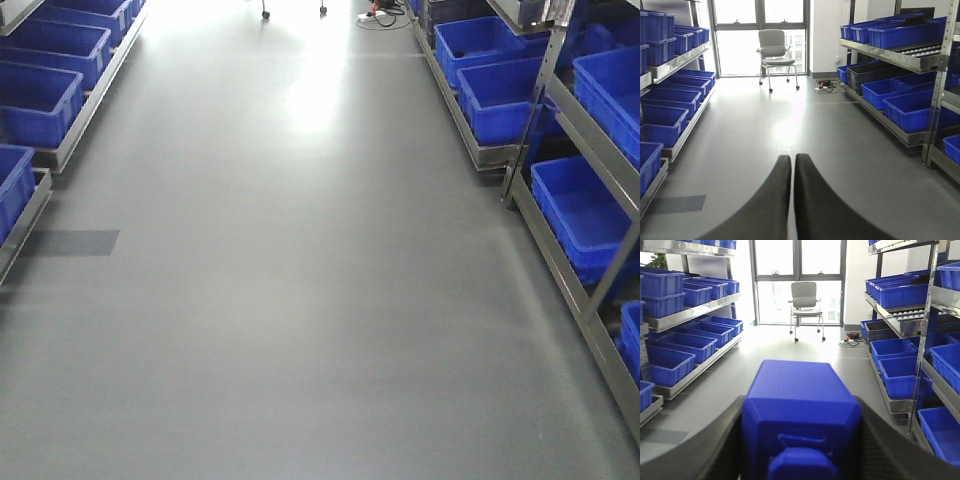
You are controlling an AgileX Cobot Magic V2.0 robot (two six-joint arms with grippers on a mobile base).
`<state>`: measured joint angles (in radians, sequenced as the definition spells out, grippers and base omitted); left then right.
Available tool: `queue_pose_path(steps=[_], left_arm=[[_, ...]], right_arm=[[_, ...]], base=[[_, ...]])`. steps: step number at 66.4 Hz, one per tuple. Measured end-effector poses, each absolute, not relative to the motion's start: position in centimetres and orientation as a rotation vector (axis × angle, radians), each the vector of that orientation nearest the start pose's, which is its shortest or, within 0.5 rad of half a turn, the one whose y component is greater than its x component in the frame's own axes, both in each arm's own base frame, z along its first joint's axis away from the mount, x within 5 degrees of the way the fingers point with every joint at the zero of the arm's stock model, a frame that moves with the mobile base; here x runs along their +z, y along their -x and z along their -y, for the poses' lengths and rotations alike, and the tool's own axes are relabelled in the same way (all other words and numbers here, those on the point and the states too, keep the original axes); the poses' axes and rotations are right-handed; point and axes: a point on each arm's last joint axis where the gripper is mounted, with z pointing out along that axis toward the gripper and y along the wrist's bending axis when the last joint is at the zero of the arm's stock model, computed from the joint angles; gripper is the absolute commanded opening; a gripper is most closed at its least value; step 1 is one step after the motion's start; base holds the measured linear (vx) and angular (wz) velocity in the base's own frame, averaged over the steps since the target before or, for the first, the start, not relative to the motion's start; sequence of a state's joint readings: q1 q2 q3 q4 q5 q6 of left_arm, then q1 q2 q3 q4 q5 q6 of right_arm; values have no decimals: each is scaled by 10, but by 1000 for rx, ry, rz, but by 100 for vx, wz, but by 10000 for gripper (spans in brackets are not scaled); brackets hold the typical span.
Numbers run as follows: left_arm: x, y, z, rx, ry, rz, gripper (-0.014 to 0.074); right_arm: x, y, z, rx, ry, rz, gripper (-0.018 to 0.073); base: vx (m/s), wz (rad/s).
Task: Pour parts from conveyor to right shelf
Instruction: 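Drive past the bin carts into the shelf aisle, then turn toward the shelf and approach the empty blue bin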
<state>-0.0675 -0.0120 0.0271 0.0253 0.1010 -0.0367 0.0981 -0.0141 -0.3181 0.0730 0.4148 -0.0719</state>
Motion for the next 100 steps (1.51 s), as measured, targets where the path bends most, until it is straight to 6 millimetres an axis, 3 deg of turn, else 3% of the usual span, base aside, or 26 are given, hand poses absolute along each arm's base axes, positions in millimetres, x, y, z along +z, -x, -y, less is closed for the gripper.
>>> queue_pose_path(steps=[70,100], left_arm=[[195,-57,4,-59,-43,-1599,-6],[195,-57,4,-59,-43,-1599,-6]], right_arm=[[280,-28,-5,96,104,-1563,-5],[280,-28,-5,96,104,-1563,-5]], base=[[64,6],[47,48]])
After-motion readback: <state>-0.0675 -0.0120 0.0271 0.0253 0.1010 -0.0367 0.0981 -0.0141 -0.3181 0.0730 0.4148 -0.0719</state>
